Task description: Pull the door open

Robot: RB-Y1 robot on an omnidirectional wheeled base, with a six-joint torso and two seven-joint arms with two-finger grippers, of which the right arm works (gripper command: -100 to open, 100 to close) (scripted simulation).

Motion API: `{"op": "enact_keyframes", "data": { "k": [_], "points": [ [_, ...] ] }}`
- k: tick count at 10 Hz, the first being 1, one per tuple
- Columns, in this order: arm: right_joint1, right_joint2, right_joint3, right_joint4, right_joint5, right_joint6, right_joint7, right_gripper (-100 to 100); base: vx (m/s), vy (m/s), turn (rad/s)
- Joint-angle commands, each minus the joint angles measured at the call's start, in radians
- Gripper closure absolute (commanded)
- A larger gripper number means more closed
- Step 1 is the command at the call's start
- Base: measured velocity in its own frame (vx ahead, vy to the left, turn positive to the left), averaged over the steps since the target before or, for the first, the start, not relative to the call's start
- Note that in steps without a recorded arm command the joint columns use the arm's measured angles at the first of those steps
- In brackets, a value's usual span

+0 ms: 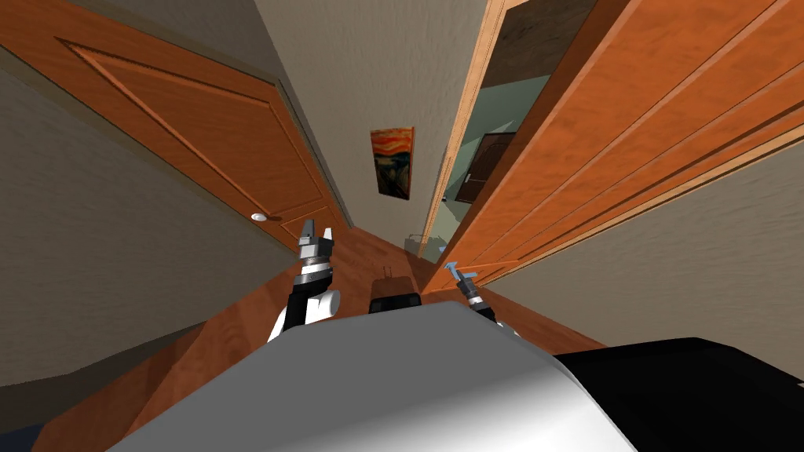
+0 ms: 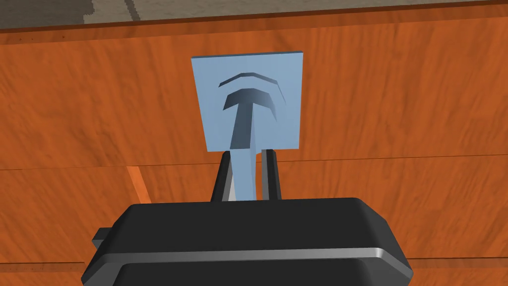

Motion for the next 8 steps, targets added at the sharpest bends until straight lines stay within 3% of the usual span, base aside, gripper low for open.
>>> {"op": "enact_keyframes", "data": {
  "k": [1, 3, 8],
  "points": [
    [0.005, -0.008, -0.001, 0.019, -0.001, -0.028, -0.005, 100, -0.227, -0.065, 0.161],
    [0.008, -0.003, 0.004, 0.009, 0.002, -0.018, -0.004, 100, -0.095, -0.011, 0.007],
    [-0.028, 0.014, 0.068, -0.060, -0.020, 0.070, 0.039, 100, -0.238, -0.052, 0.039]
  ]
}}
